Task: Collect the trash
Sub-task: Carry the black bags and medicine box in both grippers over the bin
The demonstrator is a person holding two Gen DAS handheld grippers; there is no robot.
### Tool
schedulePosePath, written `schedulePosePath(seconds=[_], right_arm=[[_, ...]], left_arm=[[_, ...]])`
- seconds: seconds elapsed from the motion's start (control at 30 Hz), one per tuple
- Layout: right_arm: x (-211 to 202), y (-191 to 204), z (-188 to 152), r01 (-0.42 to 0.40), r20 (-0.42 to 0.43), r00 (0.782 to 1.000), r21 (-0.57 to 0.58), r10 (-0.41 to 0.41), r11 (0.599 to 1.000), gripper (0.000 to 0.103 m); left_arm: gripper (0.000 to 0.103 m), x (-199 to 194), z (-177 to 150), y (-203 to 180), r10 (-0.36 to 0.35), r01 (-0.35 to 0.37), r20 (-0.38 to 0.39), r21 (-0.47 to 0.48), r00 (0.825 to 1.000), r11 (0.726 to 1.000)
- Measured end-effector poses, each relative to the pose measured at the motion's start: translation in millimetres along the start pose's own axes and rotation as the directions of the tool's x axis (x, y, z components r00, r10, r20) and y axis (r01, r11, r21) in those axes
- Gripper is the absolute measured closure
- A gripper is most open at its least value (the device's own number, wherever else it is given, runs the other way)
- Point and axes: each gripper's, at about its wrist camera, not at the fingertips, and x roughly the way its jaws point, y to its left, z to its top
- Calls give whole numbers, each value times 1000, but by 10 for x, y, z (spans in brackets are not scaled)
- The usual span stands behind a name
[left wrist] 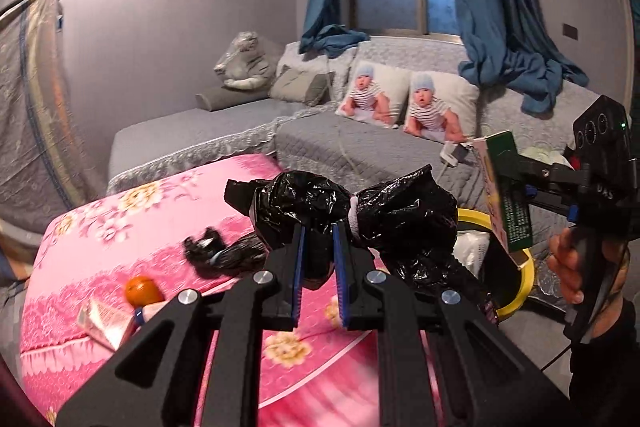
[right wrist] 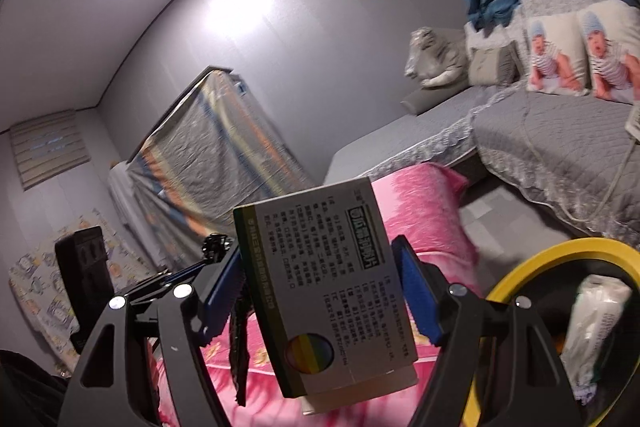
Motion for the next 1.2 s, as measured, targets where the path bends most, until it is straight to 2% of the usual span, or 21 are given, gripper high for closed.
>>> schedulePosePath(seconds=[0.27, 0.43, 0.63, 0.67, 0.87, 1.0, 1.07, 1.2], right_arm=[[-298, -449, -14, 124, 66, 990, 52, -127, 991, 34], [-459, -684, -68, 221, 98, 969, 74, -228, 973, 34], [-518, -916, -136, 353, 107, 927, 78, -360, 932, 34], [-525, -947, -154, 397, 109, 909, 71, -402, 915, 34], [-502, -1139, -216, 539, 86, 835, 78, -544, 839, 34], [-504, -1301, -263, 572, 66, 812, 104, -580, 813, 34], [-505, -1373, -286, 577, 48, 810, 116, -585, 809, 34], [-461, -1461, -338, 607, 8, 790, 133, -614, 783, 33]], left_arm=[[91, 323, 170, -491, -78, 79, -7, 87, 997, 993], [91, 518, 225, -764, -127, 127, -10, 134, 992, 983], [91, 790, 227, -1074, -182, 184, -27, 170, 983, 968], [91, 847, 227, -1121, -190, 192, -32, 172, 981, 966], [90, 1216, 125, -1369, -237, 248, -76, 206, 968, 947], [90, 1455, 26, -1505, -241, 262, -116, 232, 964, 937], [90, 1607, -25, -1550, -246, 276, -154, 222, 957, 935], [90, 1872, -109, -1609, -260, 301, -214, 188, 942, 935]])
